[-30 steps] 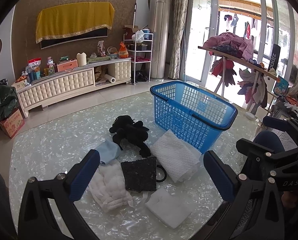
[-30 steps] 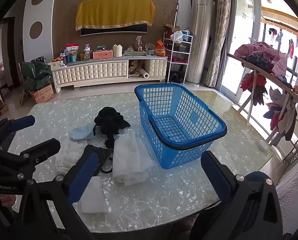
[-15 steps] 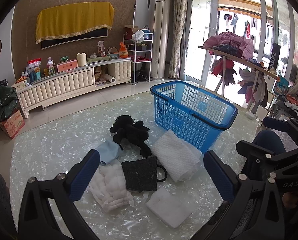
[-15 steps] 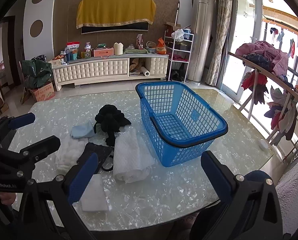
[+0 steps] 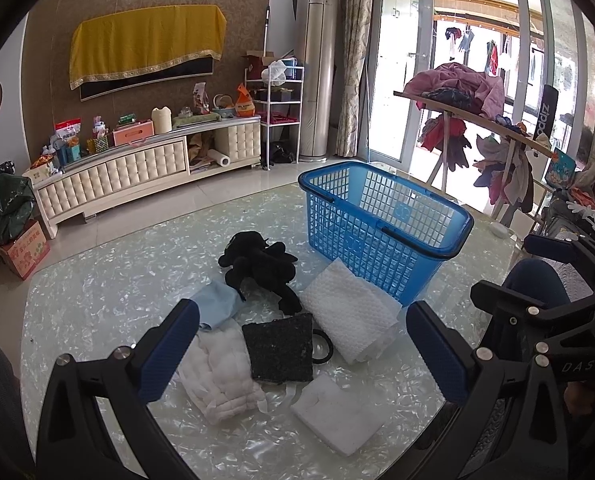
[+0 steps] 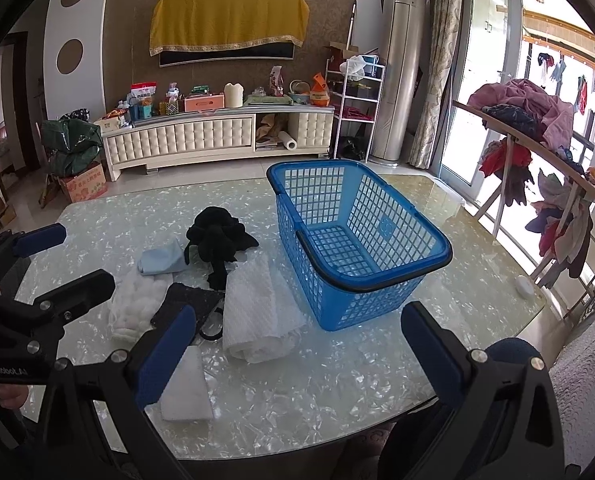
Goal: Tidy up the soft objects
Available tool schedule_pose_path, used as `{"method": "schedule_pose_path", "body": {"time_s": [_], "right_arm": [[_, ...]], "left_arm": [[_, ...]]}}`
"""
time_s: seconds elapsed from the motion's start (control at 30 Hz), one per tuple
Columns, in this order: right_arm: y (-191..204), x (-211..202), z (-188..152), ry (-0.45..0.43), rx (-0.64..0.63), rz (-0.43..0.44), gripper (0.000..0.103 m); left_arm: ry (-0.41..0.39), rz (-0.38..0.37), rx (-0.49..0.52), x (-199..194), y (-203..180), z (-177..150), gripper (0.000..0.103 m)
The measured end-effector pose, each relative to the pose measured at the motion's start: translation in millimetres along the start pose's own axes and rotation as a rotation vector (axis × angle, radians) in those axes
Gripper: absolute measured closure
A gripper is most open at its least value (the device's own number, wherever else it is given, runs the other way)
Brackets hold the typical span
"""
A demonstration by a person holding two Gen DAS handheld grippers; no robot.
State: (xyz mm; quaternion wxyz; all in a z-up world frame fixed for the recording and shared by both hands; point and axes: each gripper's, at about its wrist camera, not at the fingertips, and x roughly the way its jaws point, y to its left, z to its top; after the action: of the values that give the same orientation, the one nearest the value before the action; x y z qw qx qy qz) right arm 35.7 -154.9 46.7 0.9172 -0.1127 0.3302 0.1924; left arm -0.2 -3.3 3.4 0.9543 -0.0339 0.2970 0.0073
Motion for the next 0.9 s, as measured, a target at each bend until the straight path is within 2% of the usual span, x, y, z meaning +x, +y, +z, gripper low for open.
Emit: {"method": "schedule_pose_path", "body": {"time_s": [0.9], "right_arm": [[0.6, 2.3, 1.9, 0.025, -0.002, 0.03, 0.0]], "left_arm": [[0.016, -0.004, 0.025, 0.8, -2.1, 1.2, 0.0]]}}
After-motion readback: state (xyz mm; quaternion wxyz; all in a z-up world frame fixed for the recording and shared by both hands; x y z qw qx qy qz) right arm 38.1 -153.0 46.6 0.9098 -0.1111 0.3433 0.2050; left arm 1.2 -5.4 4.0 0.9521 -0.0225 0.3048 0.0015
